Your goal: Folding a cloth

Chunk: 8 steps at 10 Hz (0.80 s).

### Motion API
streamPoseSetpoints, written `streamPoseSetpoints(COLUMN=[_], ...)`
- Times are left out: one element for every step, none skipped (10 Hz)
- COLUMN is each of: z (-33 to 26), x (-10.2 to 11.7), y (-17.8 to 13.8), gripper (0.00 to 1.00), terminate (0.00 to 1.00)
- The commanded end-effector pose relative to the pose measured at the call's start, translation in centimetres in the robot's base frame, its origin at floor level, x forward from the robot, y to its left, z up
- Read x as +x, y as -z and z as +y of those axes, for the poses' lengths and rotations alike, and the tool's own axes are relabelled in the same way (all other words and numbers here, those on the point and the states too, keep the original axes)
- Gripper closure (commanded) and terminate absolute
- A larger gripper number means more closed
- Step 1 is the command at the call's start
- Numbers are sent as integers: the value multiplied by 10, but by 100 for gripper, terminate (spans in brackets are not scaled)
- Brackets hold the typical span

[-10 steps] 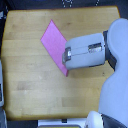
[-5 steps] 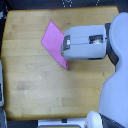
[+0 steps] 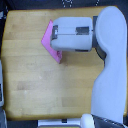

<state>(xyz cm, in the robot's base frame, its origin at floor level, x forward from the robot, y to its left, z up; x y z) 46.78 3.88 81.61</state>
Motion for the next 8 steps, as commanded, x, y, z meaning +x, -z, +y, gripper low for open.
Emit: streamPoseSetpoints(z=[102, 127, 130, 147, 157, 168, 172, 169], x=[37, 52, 54, 70, 80, 92, 99, 100], y=[32, 38, 38, 34, 29, 23, 32, 41], gripper=[100, 100, 100, 100, 100, 100, 100, 100], terminate=[0, 0, 0, 0, 0, 0, 0, 0])
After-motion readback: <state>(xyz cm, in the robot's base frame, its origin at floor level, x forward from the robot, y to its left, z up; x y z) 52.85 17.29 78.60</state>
